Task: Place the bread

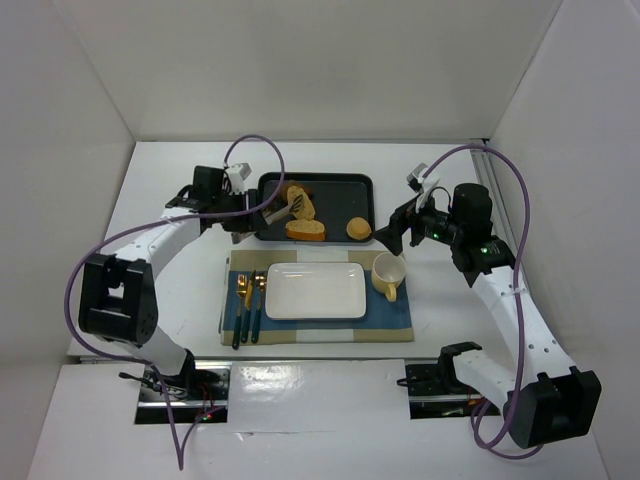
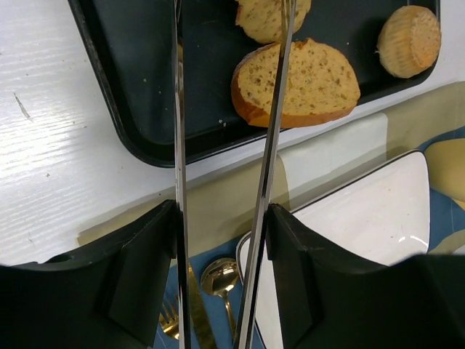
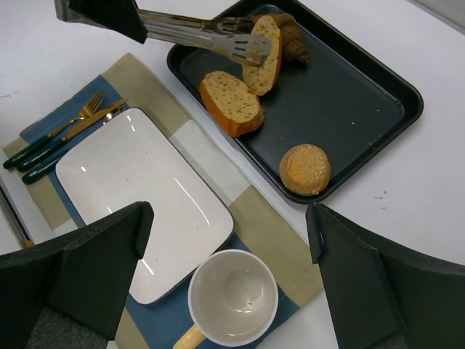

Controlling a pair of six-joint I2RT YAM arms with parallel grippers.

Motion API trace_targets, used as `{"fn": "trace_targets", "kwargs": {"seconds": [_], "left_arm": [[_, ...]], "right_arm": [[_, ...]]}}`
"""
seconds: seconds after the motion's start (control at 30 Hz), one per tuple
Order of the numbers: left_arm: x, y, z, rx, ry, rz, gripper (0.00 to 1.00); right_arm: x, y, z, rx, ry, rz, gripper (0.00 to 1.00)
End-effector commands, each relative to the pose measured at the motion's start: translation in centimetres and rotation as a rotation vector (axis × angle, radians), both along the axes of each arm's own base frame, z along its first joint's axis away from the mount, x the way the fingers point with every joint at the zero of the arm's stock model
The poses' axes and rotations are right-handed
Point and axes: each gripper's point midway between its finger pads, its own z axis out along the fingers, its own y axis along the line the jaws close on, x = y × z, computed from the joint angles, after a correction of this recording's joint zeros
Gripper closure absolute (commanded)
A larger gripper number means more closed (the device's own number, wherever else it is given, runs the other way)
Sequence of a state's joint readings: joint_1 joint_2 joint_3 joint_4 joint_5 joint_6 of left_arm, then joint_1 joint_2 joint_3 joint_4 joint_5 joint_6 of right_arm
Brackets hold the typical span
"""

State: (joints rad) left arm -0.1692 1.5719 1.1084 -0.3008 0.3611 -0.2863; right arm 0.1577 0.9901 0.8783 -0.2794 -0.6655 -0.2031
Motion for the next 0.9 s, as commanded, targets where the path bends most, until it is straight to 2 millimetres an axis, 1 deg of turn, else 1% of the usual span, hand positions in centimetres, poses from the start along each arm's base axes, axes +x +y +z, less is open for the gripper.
{"fn": "trace_targets", "kwargs": {"seconds": [0.0, 0.07, 0.2, 0.23, 0.4, 0.43, 0.67, 0.7, 0.73, 0.77, 0.87], "left_arm": [[1.4, -1.0, 1.1, -0.026, -0.062, -0.049, 0.36], [1.5, -1.1, 0.4, -0.026, -0.052, -0.064, 0.36], [1.2, -1.6, 0.4, -0.047, -0.055, -0.094, 0.37], [1.1, -1.8, 0.8, -0.058, -0.062, -0.103, 0.38], [0.7, -2.1, 0.6, -0.072, -0.051, -0.118, 0.54], [0.7, -2.1, 0.6, -0.072, -0.051, -0.118, 0.61], [0.6, -2.2, 0.7, -0.079, -0.05, -0.124, 0.85], [0.4, -2.2, 0.6, -0.078, -0.041, -0.124, 0.93], [0.4, -2.2, 0.6, -0.078, -0.041, -0.124, 0.97], [0.4, -2.2, 0.6, -0.078, -0.041, -0.124, 1.0], [0.3, -2.3, 1.8, -0.088, -0.07, -0.131, 1.0]], "right_arm": [[0.4, 0.3, 1.5, 0.003, -0.044, 0.012, 0.0], [0.4, 0.3, 1.5, 0.003, -0.044, 0.012, 0.0], [0.3, 0.2, 1.4, 0.001, -0.035, 0.012, 0.0], [0.3, 0.2, 1.4, 0.001, -0.035, 0.012, 0.0], [0.3, 0.2, 1.4, 0.001, -0.035, 0.012, 0.0], [0.3, 0.2, 1.4, 0.001, -0.035, 0.012, 0.0], [0.1, 0.2, 1.6, 0.003, -0.044, 0.012, 0.0], [0.1, 0.2, 1.6, 0.003, -0.044, 0.012, 0.0], [0.1, 0.2, 1.6, 0.003, -0.044, 0.012, 0.0], [0.1, 0.2, 1.6, 0.003, -0.044, 0.012, 0.0], [0.1, 0.2, 1.6, 0.003, -0.044, 0.012, 0.0]]}}
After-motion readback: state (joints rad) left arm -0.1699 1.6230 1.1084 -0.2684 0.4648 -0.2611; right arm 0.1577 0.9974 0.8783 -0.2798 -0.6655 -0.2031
